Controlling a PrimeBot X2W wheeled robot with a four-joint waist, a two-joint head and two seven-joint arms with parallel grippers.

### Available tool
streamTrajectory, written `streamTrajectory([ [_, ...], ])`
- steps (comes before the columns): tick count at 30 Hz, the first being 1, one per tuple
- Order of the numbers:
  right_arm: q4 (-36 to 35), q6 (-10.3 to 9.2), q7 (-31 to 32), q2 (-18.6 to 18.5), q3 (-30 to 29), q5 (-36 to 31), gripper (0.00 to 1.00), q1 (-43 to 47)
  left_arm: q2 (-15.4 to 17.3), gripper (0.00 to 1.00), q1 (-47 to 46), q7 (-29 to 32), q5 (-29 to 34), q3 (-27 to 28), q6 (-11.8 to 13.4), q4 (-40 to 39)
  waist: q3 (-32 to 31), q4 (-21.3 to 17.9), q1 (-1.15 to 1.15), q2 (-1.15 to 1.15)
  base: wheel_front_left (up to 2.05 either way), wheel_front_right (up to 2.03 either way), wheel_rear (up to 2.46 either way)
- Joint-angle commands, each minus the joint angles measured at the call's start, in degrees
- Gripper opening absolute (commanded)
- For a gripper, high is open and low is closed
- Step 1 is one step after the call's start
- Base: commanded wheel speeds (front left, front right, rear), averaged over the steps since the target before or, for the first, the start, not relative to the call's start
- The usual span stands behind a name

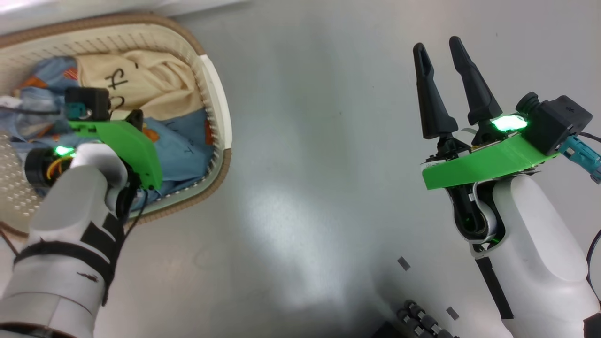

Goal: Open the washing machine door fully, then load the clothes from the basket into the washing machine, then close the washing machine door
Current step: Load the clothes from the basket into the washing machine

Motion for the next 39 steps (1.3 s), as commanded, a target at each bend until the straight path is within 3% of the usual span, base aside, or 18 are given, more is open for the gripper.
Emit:
streamTrajectory([
  [1,-0.9,0.25,-0.5,-0.4,0.9,-0.1,1.00,1.8,1.4,0.00,2.1,-1.3,-0.7,1.0,-0.4,-1.1,-2.0,1.1,0.00,0.00,0.00,0.00,0.00],
  [9,-0.1,0.25,-0.5,-1.3,1.0,0.3,1.00,2.7,0.0,0.00,6.5,-6.0,-4.6,0.5,-0.9,-6.4,-6.5,3.3,0.00,0.00,0.00,0.00,0.00],
  [23,1.8,0.25,-0.5,-3.3,1.3,1.0,1.00,5.3,3.7,0.00,15.4,-12.3,-12.6,-2.1,-0.9,-20.8,-15.9,6.9,0.00,0.00,0.00,0.00,0.00],
  [31,2.9,0.25,-0.5,-4.4,1.8,1.7,1.00,7.0,4.3,0.00,19.1,-13.5,-13.0,0.7,-0.8,-27.3,-20.8,8.6,0.00,0.00,0.00,0.00,0.00],
  [39,3.9,0.25,-0.5,-5.2,2.3,2.4,1.00,8.6,4.0,0.00,24.7,-13.6,-9.3,7.2,1.1,-39.0,-25.1,10.0,0.00,0.00,0.00,0.00,0.00],
])
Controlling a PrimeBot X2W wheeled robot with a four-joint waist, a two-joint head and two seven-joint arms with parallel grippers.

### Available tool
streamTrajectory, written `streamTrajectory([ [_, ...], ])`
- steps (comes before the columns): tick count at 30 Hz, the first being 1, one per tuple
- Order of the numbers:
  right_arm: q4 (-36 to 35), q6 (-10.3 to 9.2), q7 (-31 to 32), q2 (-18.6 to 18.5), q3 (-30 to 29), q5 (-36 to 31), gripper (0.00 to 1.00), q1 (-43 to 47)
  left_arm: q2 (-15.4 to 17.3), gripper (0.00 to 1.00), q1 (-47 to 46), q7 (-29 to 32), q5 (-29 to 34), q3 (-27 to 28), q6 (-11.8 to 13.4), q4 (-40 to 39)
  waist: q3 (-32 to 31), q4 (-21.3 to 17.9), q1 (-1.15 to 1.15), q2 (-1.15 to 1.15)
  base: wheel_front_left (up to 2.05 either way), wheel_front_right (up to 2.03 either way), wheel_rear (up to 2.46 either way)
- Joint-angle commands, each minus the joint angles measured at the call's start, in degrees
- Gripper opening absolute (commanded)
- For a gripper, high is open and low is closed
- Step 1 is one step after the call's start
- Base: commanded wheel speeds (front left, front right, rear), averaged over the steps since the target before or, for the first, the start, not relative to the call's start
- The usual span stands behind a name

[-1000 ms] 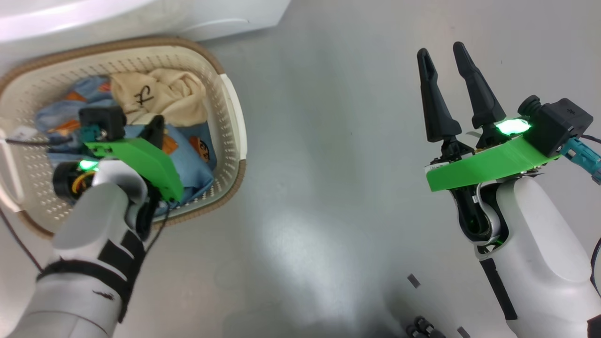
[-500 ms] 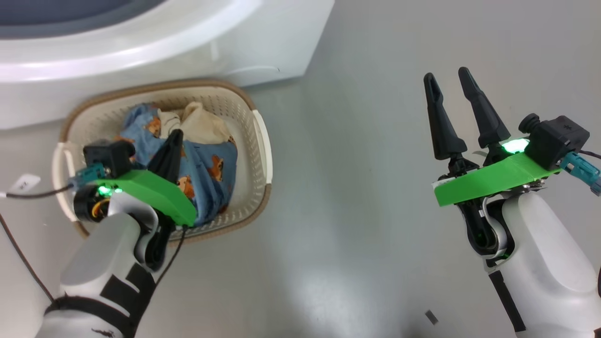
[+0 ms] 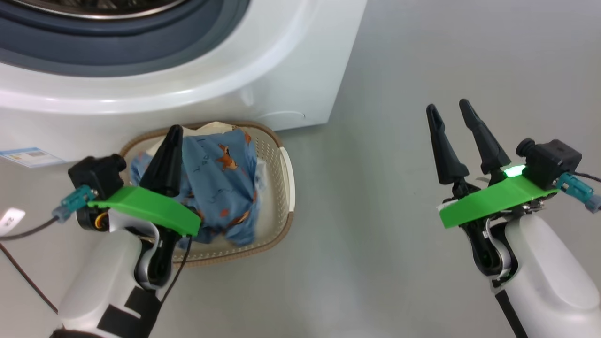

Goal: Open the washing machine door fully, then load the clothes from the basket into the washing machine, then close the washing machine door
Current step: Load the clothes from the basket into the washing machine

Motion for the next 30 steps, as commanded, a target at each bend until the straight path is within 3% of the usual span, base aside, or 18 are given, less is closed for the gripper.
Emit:
streamTrajectory([
  [1,-0.9,0.25,-0.5,-0.5,1.1,0.4,1.00,2.3,1.7,0.00,1.3,-0.6,1.1,2.4,0.4,-3.1,-2.5,1.4,0.00,0.00,0.00,0.00,0.00],
  [13,-0.7,0.25,-0.5,-1.1,1.9,1.3,1.00,3.2,0.4,0.00,6.3,-0.6,4.3,7.1,3.3,-15.7,-5.0,1.4,0.00,0.00,0.00,0.00,0.00],
  [30,-0.6,0.25,-0.5,-1.4,1.2,1.3,1.00,3.6,-1.1,0.00,7.3,-0.6,6.6,10.4,4.4,-18.8,-5.3,1.2,0.00,0.00,0.00,0.00,0.00],
])
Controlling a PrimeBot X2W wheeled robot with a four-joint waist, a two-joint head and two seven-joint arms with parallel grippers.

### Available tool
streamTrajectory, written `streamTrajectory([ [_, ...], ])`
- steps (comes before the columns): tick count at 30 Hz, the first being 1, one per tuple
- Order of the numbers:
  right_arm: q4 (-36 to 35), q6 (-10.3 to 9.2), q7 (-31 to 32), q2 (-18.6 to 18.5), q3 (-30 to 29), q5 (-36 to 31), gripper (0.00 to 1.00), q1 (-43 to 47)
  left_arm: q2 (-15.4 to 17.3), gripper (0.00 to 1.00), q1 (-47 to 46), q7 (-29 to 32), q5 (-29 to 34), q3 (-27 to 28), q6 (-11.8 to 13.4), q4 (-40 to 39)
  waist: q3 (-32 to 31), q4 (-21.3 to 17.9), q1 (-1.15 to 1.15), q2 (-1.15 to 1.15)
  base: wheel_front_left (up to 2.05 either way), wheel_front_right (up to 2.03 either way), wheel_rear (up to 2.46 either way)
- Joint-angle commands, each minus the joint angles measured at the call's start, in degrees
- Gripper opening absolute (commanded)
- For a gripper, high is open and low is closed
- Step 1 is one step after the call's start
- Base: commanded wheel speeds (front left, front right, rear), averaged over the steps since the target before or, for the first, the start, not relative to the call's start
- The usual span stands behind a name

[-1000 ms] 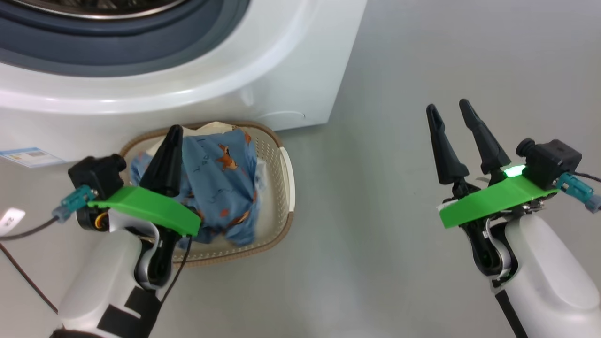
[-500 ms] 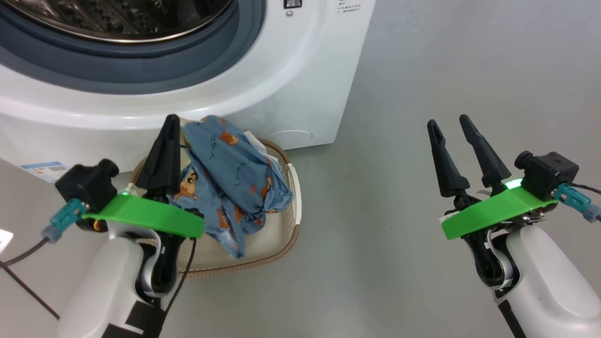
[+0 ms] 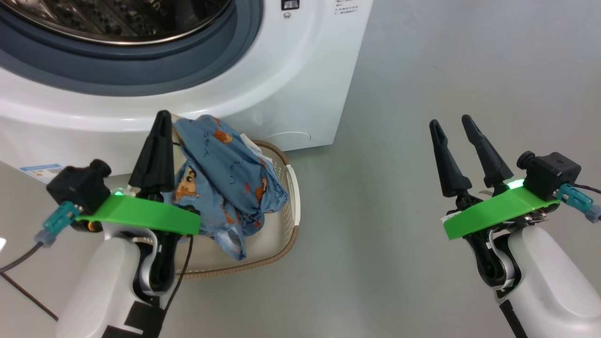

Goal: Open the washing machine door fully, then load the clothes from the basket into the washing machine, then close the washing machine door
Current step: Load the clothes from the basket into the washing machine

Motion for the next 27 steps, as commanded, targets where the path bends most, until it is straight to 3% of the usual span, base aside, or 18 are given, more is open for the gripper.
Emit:
streamTrajectory([
  [1,-1.2,0.26,-0.5,-0.3,0.9,0.6,1.00,1.3,1.0,0.00,-0.5,-0.5,0.8,2.3,0.4,-2.3,-0.2,0.2,0.00,0.00,0.00,0.00,0.00],
  [17,-1.7,0.26,-0.5,-0.7,1.4,0.5,1.00,0.7,2.0,0.00,-8.9,0.3,2.2,3.4,2.0,1.3,1.6,-0.3,0.00,0.00,0.00,0.00,0.00],
  [27,-1.9,0.26,-0.5,-0.7,0.7,0.4,1.00,0.9,0.7,0.00,-7.9,-0.2,2.6,2.9,0.7,5.8,2.7,-1.6,0.00,0.00,0.00,0.00,0.00],
])
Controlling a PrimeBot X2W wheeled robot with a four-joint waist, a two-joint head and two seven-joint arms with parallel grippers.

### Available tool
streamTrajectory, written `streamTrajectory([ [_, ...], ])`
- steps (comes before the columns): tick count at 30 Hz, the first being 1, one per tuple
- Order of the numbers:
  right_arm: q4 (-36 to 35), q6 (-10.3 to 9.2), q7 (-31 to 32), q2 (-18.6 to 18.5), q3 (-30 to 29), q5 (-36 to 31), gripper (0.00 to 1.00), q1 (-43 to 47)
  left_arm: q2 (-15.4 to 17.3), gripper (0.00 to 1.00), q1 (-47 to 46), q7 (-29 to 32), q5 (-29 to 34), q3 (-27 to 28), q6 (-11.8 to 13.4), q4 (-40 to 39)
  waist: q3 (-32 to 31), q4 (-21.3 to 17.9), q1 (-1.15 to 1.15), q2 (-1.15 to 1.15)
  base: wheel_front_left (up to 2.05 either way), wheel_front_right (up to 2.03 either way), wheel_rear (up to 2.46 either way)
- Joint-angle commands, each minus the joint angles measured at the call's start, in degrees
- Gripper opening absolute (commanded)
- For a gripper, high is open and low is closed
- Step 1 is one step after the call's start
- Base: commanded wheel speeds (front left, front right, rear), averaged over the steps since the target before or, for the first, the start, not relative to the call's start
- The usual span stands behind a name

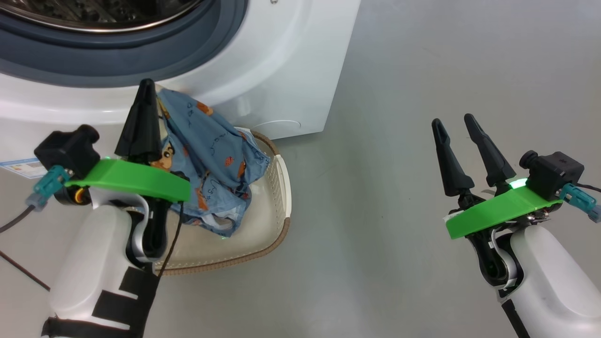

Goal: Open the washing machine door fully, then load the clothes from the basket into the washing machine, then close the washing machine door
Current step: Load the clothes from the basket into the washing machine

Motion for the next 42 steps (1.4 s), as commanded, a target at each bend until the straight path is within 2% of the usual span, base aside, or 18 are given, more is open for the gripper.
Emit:
streamTrajectory([
  [1,-1.5,0.26,-0.5,-0.4,0.7,0.3,1.00,0.8,1.3,0.00,-0.3,-0.6,1.0,1.9,-0.5,-1.0,-0.1,0.1,0.00,0.00,0.00,0.00,0.00],
  [15,-1.5,0.26,-0.5,-0.7,1.2,0.1,1.00,0.6,2.1,0.00,-8.8,-0.3,1.8,4.6,-0.8,0.8,0.5,1.2,0.00,0.00,0.00,0.00,0.00],
  [23,-2.0,0.26,-0.5,-1.2,1.9,-0.1,1.00,-0.6,3.4,0.00,-18.1,0.9,1.9,4.9,-1.6,11.6,3.9,-0.3,0.00,0.00,0.00,0.00,0.00],
  [34,-3.3,0.26,-0.5,-0.7,2.1,-0.6,1.00,-2.0,4.7,0.00,-33.8,0.6,2.7,4.8,-3.1,29.1,12.4,-4.8,0.00,0.00,0.00,0.00,0.00],
  [42,-4.3,0.26,-0.5,0.9,1.9,-0.8,1.00,-2.5,6.6,0.00,-42.1,-0.3,5.1,3.7,-3.3,35.8,17.3,-7.9,0.00,0.00,0.00,0.00,0.00],
])
